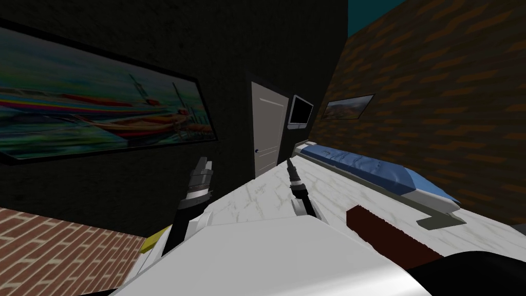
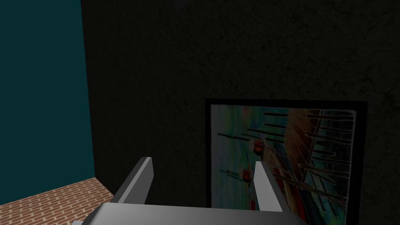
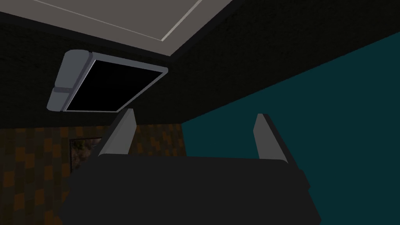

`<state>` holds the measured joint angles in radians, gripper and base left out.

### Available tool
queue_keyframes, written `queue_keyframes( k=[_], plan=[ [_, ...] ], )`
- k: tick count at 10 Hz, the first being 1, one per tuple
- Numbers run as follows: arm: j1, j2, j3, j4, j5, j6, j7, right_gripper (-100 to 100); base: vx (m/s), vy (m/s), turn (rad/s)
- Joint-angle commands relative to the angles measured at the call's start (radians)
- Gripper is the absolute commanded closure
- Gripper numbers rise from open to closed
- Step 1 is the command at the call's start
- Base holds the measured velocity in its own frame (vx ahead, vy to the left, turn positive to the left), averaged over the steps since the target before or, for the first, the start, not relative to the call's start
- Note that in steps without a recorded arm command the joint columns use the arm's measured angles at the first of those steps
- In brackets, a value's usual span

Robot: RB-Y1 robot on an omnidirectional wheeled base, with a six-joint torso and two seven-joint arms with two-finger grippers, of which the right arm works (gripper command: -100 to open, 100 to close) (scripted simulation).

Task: Pull the door open

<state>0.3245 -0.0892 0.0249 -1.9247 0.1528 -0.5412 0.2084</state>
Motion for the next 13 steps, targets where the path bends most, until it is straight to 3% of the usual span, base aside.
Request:
queue_keyframes(
  k=[1, 13],
  plan=[
    [-0.010, -0.004, 0.005, 0.037, 0.009, -0.016, 0.028, -100, 0.084, 0.023, -0.008],
    [-0.100, -0.041, 0.038, 0.316, 0.079, -0.113, 0.227, -100, 0.098, 0.014, -0.006]
  ],
)
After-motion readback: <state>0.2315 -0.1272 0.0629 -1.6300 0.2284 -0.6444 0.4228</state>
